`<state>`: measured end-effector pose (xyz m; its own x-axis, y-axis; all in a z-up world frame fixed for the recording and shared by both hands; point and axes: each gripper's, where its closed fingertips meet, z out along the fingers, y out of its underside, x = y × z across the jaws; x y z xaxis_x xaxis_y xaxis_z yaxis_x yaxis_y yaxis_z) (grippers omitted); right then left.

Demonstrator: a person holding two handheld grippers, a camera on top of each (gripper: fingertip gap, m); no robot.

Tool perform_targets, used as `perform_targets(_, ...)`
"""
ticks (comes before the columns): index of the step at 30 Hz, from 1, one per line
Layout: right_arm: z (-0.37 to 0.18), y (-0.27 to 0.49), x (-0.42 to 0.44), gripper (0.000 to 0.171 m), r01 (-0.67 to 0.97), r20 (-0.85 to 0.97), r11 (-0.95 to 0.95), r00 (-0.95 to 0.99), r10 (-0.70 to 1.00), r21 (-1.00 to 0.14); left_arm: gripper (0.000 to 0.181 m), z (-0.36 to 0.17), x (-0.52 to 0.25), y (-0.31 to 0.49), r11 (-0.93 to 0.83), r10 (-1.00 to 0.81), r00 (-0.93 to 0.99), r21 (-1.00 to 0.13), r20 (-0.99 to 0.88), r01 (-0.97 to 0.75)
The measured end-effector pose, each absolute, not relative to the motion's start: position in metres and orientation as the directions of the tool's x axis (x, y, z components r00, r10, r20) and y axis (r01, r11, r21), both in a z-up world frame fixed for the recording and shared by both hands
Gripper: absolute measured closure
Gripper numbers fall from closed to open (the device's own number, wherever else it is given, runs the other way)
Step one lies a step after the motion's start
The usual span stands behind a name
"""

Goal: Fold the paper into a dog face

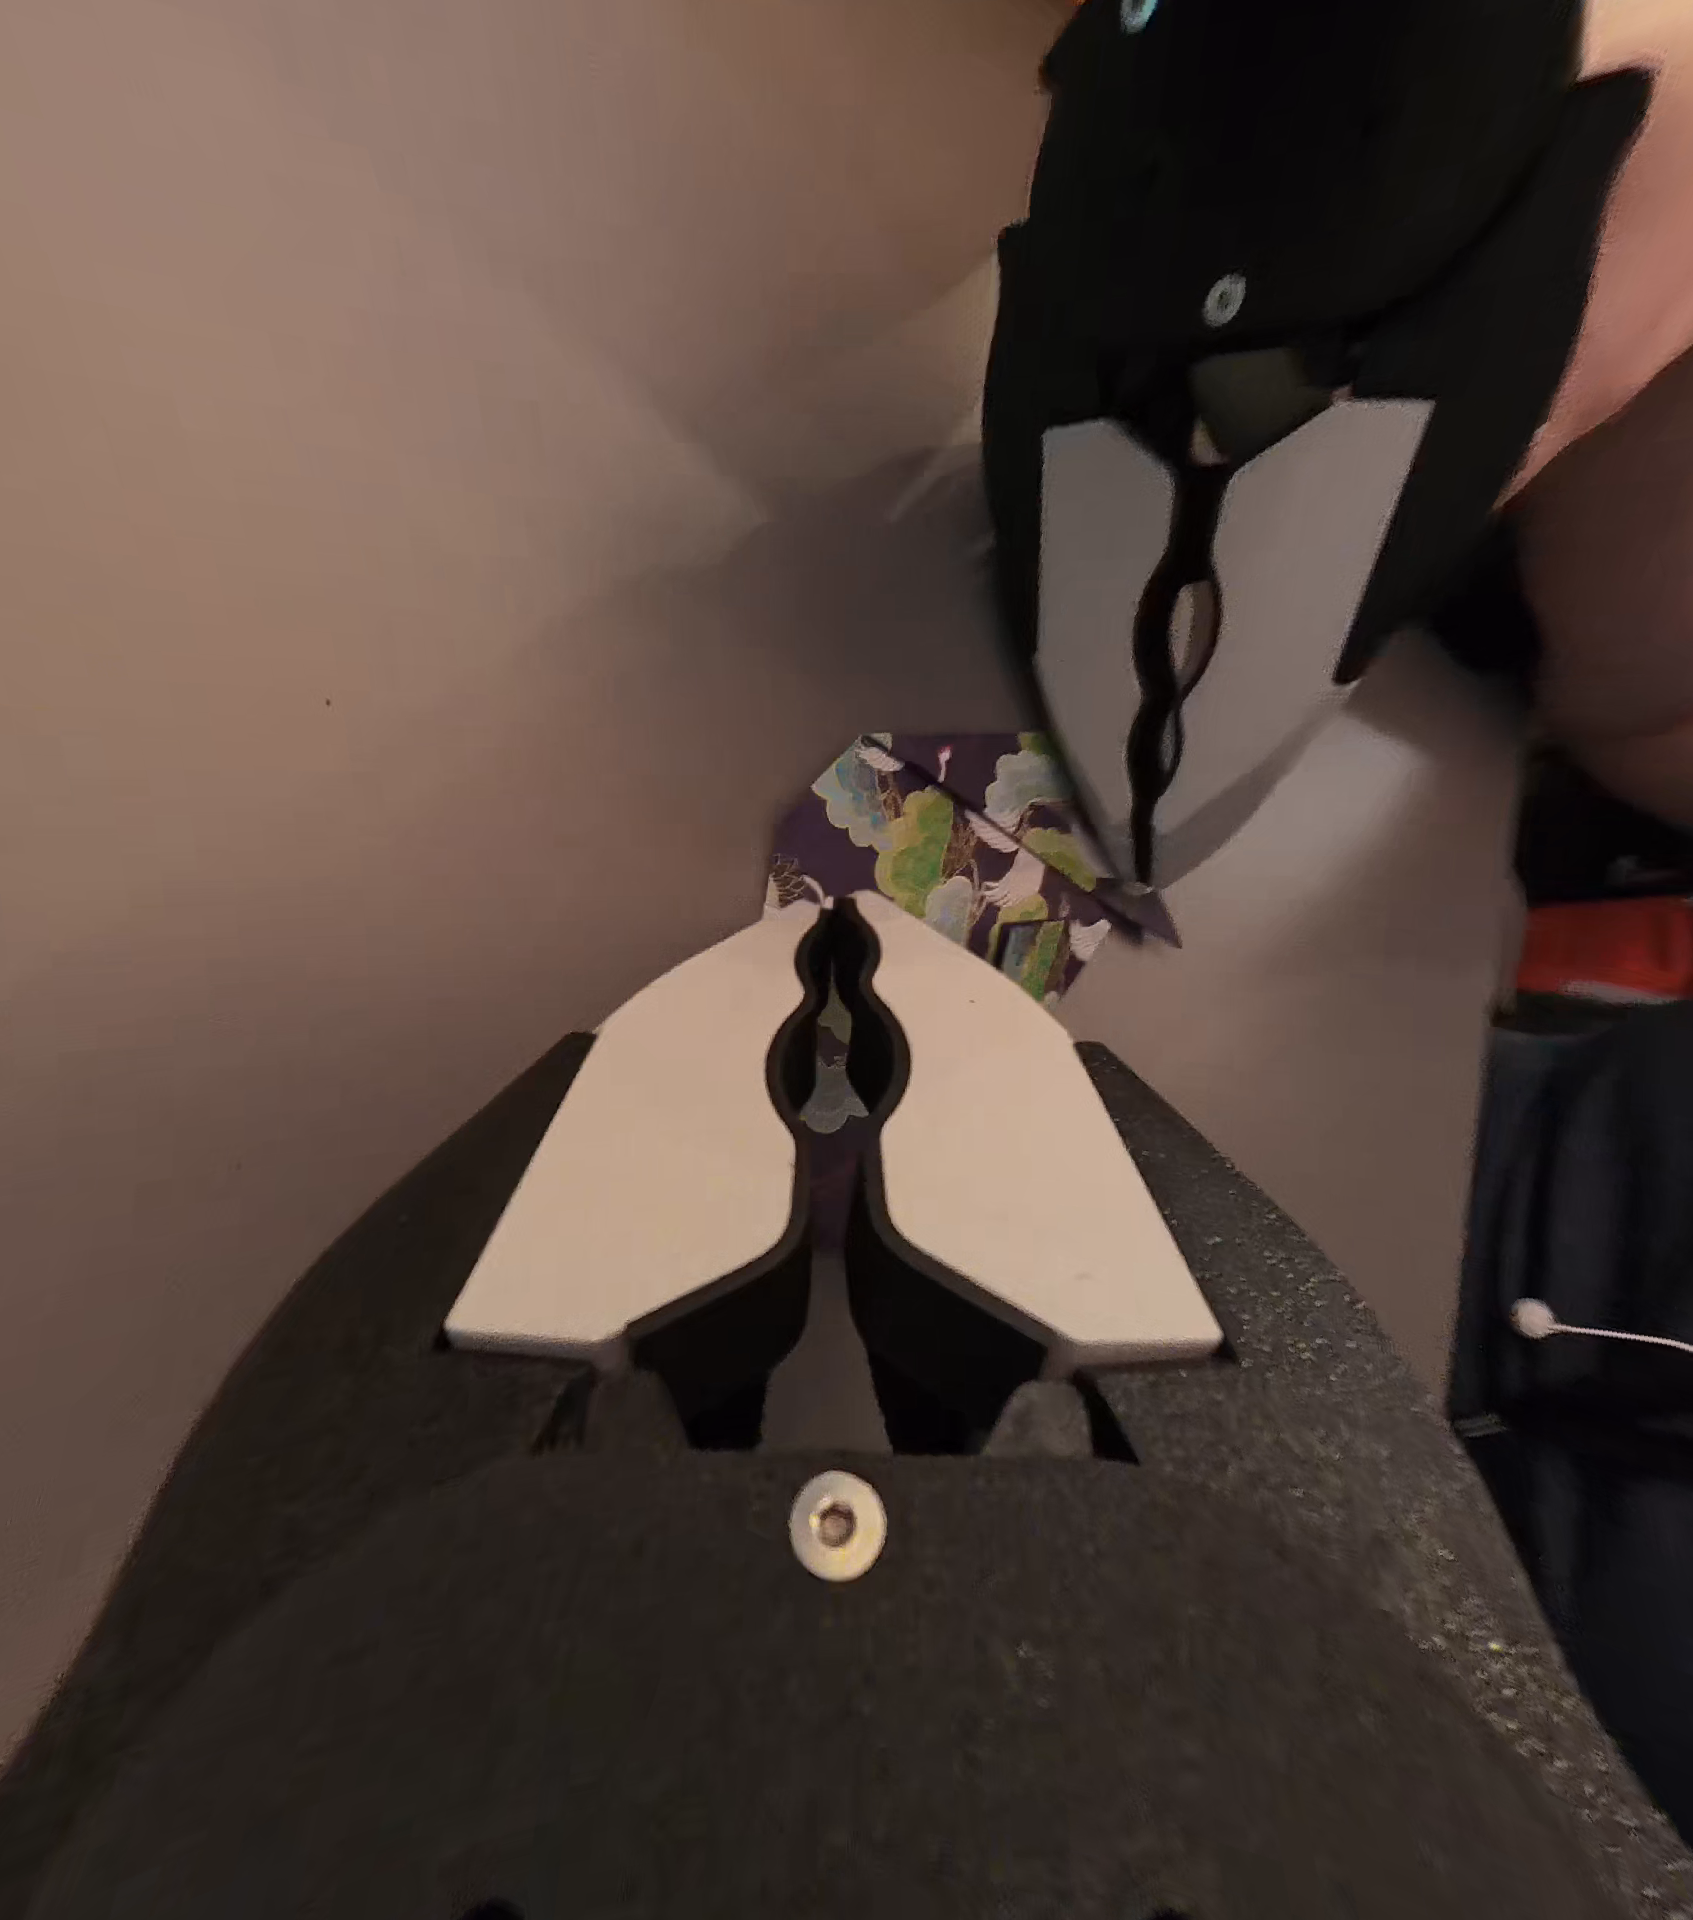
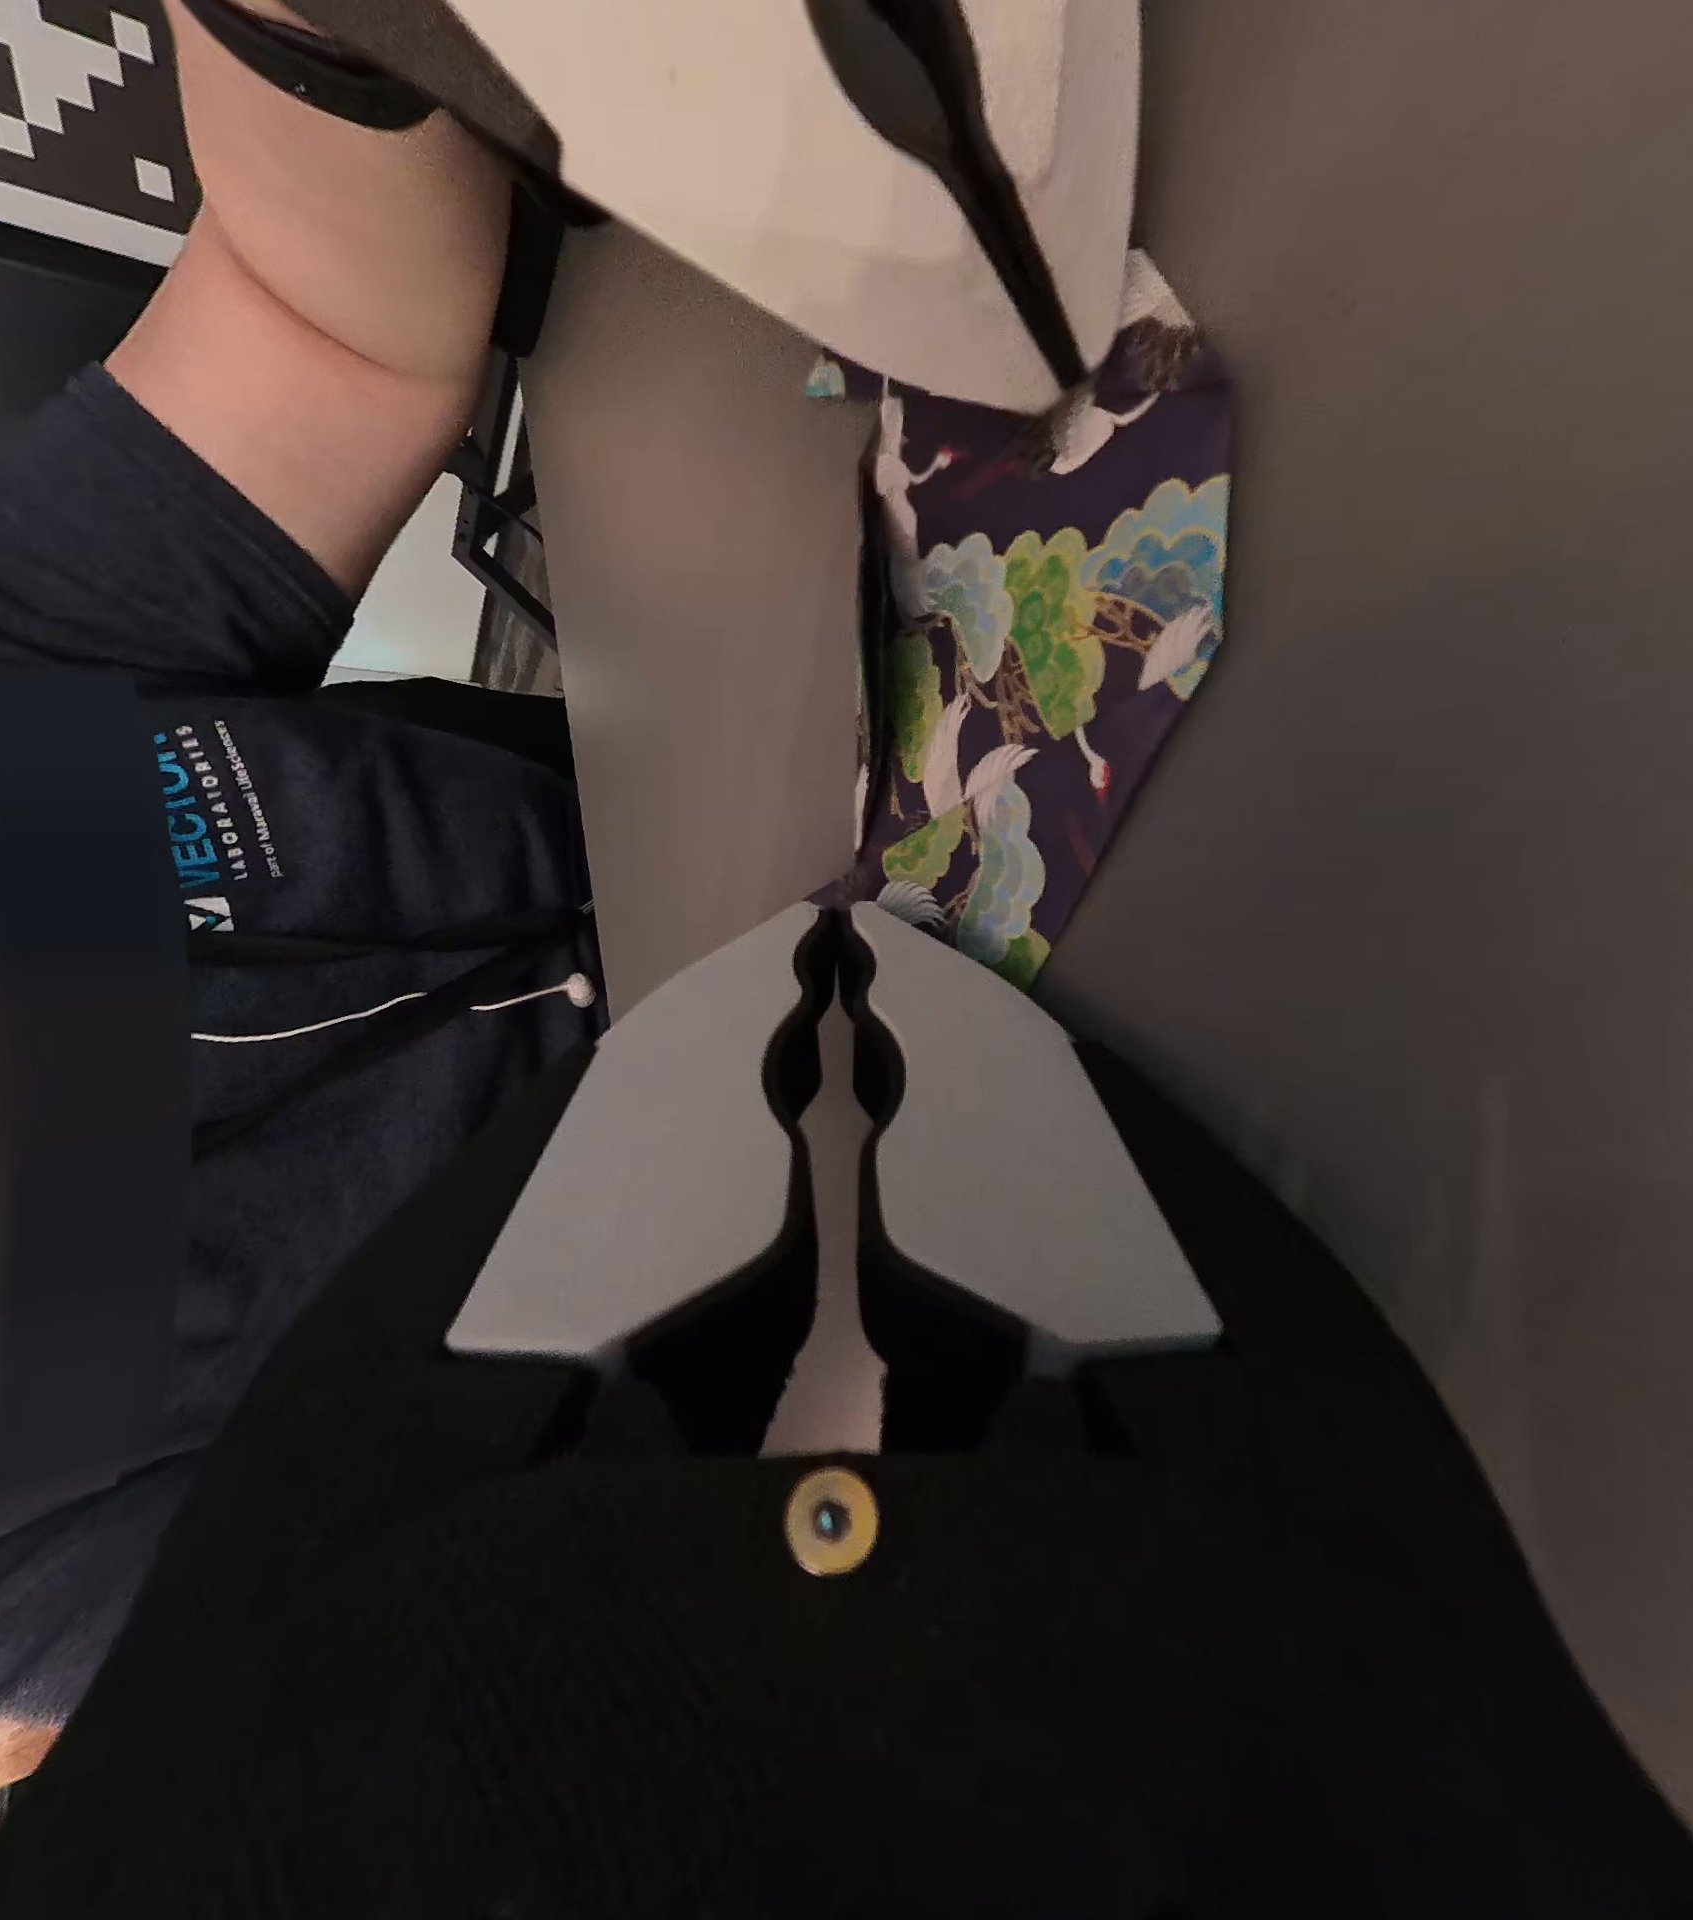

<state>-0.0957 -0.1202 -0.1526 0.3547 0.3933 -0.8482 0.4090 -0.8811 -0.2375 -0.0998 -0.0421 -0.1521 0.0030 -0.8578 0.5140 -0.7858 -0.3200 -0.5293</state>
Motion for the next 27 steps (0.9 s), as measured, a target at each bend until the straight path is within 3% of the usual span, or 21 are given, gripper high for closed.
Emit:
perform_targets(1,-0.153,-0.121,-0.095,0.170,0.412,-0.851,-0.880,0.350,0.393,-0.236,0.181,-0.151,-0.101,-0.043,-0.346,-0.836,0.006,-0.519,0.548,-0.782)
perform_targets(6,-0.154,-0.121,-0.088,0.170,0.464,-0.790,-0.832,0.365,0.492,-0.304,0.181,-0.132,-0.116,-0.047,-0.386,-0.779,-0.051,-0.543,0.625,-0.746)
perform_targets(11,-0.120,-0.104,-0.099,0.170,0.401,-0.679,-0.727,0.283,0.678,-0.558,0.181,-0.152,-0.127,-0.043,-0.307,-0.866,-0.004,-0.538,0.500,-0.785)
perform_targets(16,-0.102,-0.073,-0.083,0.133,0.302,-0.483,-0.608,0.398,0.780,-0.734,0.181,-0.142,-0.121,-0.046,-0.300,-0.874,-0.034,-0.593,0.485,-0.748)
perform_targets(20,-0.125,-0.071,-0.063,0.124,0.407,-0.404,-0.620,0.501,0.765,-0.670,0.181,-0.139,-0.122,-0.047,-0.256,-0.881,-0.079,-0.610,0.467,-0.750)
perform_targets(22,-0.140,-0.079,-0.063,0.120,0.486,-0.388,-0.620,0.498,0.775,-0.615,0.160,-0.141,-0.121,-0.048,-0.203,-0.897,-0.110,-0.620,0.428,-0.758)
perform_targets(25,-0.149,-0.086,-0.067,0.108,0.593,-0.281,-0.555,0.494,0.823,-0.584,0.143,-0.149,-0.121,-0.053,-0.111,-0.919,-0.155,-0.615,0.363,-0.780)
perform_targets(27,-0.154,-0.088,-0.065,0.109,0.651,-0.190,-0.511,0.500,0.845,-0.561,0.140,-0.148,-0.122,-0.059,-0.079,-0.919,-0.183,-0.618,0.349,-0.782)
